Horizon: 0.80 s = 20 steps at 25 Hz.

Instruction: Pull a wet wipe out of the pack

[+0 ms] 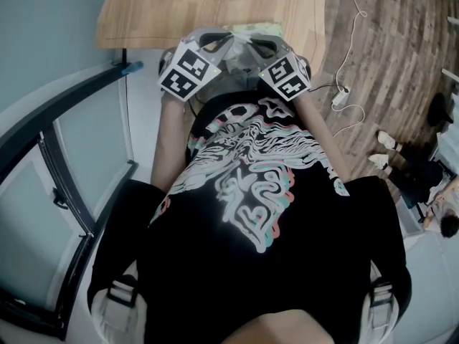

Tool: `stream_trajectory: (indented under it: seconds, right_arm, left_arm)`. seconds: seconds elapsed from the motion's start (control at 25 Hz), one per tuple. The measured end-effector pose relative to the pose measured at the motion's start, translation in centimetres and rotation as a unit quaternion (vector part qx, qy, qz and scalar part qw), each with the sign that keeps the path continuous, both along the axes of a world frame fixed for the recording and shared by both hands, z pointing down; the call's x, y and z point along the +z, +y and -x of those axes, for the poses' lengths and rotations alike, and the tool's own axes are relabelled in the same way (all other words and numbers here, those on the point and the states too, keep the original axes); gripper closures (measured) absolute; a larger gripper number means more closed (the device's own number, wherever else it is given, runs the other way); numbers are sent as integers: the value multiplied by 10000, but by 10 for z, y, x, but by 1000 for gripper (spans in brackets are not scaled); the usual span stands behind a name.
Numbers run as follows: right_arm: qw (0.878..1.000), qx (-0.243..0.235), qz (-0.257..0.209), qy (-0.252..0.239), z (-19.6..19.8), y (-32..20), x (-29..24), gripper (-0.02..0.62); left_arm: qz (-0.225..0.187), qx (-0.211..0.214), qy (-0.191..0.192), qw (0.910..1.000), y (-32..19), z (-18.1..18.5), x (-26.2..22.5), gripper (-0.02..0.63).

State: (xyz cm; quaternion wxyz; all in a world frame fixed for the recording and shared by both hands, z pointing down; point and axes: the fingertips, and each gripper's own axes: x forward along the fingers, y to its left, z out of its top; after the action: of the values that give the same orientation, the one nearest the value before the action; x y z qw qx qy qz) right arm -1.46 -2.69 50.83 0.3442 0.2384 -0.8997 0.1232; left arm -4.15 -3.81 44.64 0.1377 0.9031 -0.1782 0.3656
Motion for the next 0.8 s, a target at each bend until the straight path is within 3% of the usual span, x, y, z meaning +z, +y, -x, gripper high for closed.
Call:
stream_trajectory:
  seconds: [0.8]
  right_arm:
    - [10000, -32, -10, -3, 0, 2, 0, 572]
  left_arm:
    - [-85, -132, -19, 9999, -4, 7, -6, 609]
